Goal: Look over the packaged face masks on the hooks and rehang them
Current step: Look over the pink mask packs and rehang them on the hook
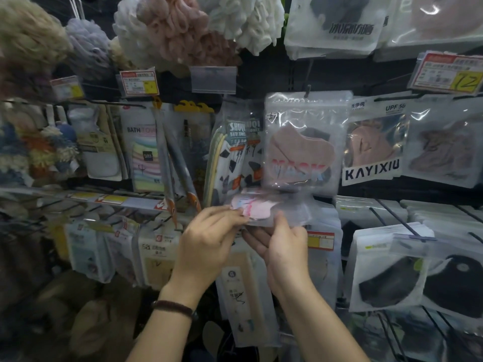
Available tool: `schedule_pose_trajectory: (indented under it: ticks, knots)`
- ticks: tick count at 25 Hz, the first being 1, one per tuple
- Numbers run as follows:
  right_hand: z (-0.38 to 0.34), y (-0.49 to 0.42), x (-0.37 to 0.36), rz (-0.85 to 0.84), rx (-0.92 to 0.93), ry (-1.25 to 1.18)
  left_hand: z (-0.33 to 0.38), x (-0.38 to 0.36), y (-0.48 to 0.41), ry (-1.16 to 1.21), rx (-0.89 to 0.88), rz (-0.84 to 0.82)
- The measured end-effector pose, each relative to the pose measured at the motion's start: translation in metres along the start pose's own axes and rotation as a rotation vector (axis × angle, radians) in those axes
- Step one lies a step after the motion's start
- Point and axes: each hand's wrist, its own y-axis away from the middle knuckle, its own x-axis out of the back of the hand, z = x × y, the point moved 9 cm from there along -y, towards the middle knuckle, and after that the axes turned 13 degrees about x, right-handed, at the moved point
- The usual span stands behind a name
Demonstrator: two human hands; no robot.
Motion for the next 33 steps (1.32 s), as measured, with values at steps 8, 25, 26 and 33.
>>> schedule_pose_trajectory:
  ticks: [8, 25, 26, 33]
  knots:
    - [0.002, 0.022, 0.015, -0.107, -0.049, 0.132, -0.071, 0.021, 0.045, 0.718, 1.08, 0.111]
    - [0.004, 0.016, -0.002, -0.417, 0.115, 0.335, -0.073, 0.018, 0.068, 1.106, 1.19, 0.343]
    - [-0.002, 0.009, -0.003, -0.503, 0.107, 0.351, -0.074, 0.022, 0.061, 1.082, 1.164, 0.224]
    - [-0.007, -0.01, 0.015, -0.579, 0.016, 0.38, -0.05, 0.002, 0.05, 1.111, 1.164, 0.132]
